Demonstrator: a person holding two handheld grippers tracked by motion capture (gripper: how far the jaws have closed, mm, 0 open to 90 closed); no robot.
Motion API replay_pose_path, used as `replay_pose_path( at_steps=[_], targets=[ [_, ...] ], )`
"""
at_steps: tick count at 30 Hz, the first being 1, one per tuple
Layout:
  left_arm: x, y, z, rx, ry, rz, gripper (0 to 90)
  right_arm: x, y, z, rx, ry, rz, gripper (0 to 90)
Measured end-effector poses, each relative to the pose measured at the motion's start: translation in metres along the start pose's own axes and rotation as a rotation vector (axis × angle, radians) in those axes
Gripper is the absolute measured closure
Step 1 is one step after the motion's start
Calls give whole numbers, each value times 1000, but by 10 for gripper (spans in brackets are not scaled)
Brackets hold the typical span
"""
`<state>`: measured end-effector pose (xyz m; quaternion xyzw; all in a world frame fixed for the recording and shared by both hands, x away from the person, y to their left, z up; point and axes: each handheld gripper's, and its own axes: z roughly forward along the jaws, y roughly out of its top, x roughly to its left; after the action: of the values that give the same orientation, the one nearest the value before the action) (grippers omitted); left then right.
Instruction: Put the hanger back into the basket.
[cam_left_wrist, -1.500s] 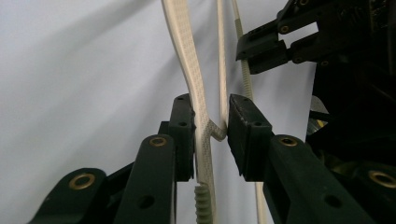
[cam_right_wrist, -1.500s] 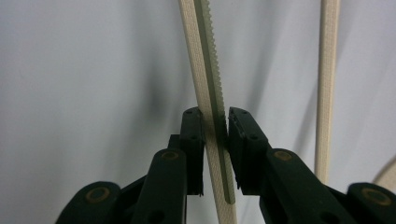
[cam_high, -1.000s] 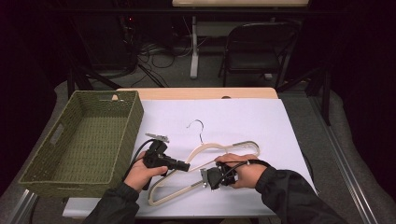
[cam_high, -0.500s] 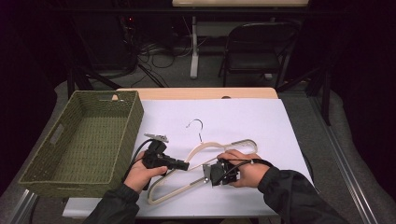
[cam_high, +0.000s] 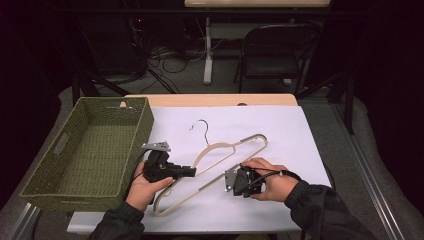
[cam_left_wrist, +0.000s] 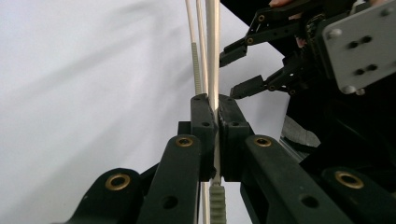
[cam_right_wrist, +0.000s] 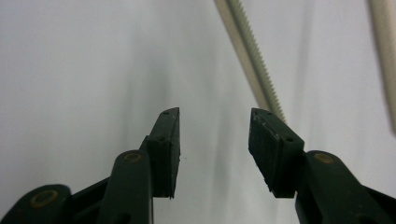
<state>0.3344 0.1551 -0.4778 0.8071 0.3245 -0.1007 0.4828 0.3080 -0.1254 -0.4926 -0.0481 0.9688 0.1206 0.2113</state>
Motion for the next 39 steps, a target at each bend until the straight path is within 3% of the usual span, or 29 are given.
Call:
replay_pose_path(
  at_steps=[8,12,14,17,22,26,28,34,39],
  targets=[
    [-9,5,-20,-24,37,20,873,-3,-12,0,4,8,53,473],
    [-15,6,-31,-40,92,23,873,-5,-18,-2,5,14,93,429],
    [-16,6,-34,-43,105,25,873,-6,-20,0,-25,19,102,422],
    [-18,6,-40,-54,142,27,873,-7,-21,-2,8,3,102,399],
    [-22,4,-52,-75,234,29,873,-7,-24,-1,-15,11,110,383],
    [-22,3,-56,-86,268,22,873,-7,-26,-1,-2,2,130,381],
    [-24,3,-59,-98,308,12,873,-8,-27,-2,-6,-12,153,373],
    [-32,6,-68,-110,395,33,873,-11,-31,0,5,-9,213,300],
    [-41,8,-81,-136,507,48,873,-10,-35,5,21,3,257,232]
  ],
)
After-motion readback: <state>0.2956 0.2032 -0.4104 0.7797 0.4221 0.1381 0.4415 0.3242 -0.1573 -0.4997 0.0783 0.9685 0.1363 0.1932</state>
